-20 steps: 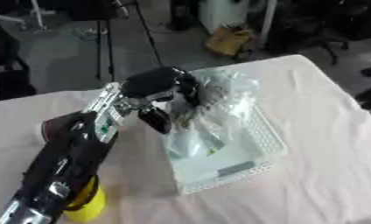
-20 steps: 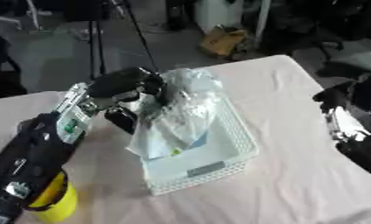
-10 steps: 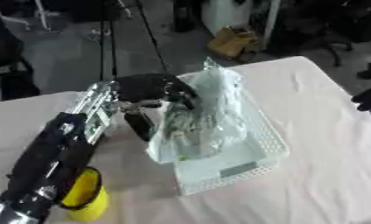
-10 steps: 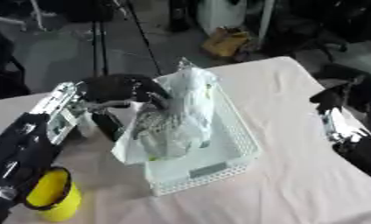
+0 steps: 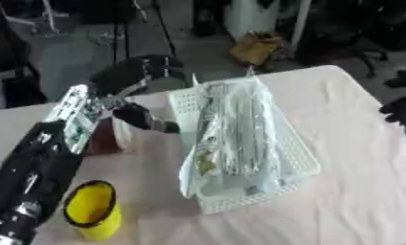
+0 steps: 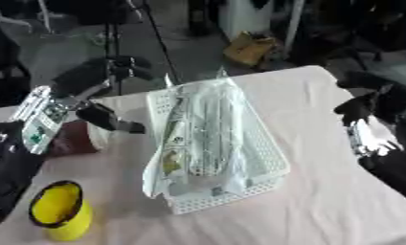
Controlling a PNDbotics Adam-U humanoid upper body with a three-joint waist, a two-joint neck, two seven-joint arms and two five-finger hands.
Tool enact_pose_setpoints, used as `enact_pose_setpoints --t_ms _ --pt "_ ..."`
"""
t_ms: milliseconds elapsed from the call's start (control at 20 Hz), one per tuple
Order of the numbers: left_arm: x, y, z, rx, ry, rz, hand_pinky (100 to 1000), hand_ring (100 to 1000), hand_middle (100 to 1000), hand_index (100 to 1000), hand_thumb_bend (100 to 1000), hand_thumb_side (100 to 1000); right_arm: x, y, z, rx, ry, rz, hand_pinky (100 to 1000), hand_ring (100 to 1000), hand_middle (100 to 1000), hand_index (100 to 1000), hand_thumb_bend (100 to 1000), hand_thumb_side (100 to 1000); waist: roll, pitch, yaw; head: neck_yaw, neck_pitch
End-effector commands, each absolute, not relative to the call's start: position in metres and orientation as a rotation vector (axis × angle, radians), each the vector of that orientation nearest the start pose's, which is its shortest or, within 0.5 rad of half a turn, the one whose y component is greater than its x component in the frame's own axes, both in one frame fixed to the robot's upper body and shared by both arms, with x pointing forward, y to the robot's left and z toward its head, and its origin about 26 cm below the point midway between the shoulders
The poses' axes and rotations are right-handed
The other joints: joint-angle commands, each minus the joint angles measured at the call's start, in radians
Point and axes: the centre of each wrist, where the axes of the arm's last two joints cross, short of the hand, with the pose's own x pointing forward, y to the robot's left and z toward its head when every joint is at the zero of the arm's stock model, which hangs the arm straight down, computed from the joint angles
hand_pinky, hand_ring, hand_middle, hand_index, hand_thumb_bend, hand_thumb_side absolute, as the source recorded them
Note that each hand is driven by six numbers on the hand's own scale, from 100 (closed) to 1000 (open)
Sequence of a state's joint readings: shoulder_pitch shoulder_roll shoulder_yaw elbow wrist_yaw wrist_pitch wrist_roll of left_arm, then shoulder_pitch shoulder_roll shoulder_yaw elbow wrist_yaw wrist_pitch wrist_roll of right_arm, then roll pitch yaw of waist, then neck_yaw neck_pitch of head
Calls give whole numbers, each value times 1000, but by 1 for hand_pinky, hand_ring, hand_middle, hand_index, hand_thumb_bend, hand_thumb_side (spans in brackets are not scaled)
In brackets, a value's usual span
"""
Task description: Pick up objects on the table and place them in the box.
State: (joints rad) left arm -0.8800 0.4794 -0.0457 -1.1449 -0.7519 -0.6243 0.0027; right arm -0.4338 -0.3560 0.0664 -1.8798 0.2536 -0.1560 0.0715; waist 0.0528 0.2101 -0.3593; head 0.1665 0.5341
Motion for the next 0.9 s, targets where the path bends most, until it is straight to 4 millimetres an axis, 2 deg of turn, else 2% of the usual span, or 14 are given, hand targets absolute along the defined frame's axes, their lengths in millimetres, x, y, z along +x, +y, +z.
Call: enact_pose_setpoints --t_ms 50,200,250,300,350,450,550,700,800,850,900 --pt "444 318 262 -1131 2994 1437 657 841 843 852 741 605 327 -247 219 -387 -2396 735 573 628 774 904 100 583 -13 -24 11 -12 8" --pt "422 338 275 -1032 3199 1127 641 839 844 858 695 623 327 -252 215 -407 -2379 724 573 627 772 904 100 583 -19 -34 38 -27 21" --pt "412 347 277 -1000 3278 988 621 834 842 865 641 649 327 -253 214 -413 -2372 720 574 627 772 904 100 580 -21 -40 56 -31 30" --pt "400 356 281 -957 3352 843 621 834 842 865 641 649 327 -255 213 -419 -2369 716 574 627 772 904 100 580 -21 -45 69 -34 37" --pt "388 365 282 -931 3416 715 613 832 839 870 597 676 327 -256 212 -426 -2365 711 574 627 773 904 100 580 -22 -49 87 -41 42" --pt "364 377 283 -898 3496 540 609 834 840 874 577 683 326 -259 211 -439 -2359 703 575 628 773 904 100 578 -23 -56 116 -48 52" --pt "342 383 278 -900 3534 449 605 836 843 878 553 688 326 -262 210 -455 -2353 698 576 629 774 904 100 577 -23 -62 146 -52 63" --pt "311 389 259 -993 3565 350 599 836 843 879 523 695 325 -266 209 -481 -2345 684 576 630 774 904 100 577 -23 -68 196 -56 87" --pt "302 387 255 -1036 3565 326 599 836 843 879 523 695 325 -267 209 -486 -2343 681 576 630 774 904 100 577 -23 -70 207 -56 93" --pt "297 387 245 -1050 3590 282 580 826 837 883 472 710 325 -268 209 -491 -2341 680 577 632 775 904 100 575 -25 -72 226 -57 102" --pt "293 387 234 -1046 3615 234 580 826 837 883 472 710 325 -269 208 -498 -2337 677 577 632 775 904 100 575 -27 -75 244 -60 110"
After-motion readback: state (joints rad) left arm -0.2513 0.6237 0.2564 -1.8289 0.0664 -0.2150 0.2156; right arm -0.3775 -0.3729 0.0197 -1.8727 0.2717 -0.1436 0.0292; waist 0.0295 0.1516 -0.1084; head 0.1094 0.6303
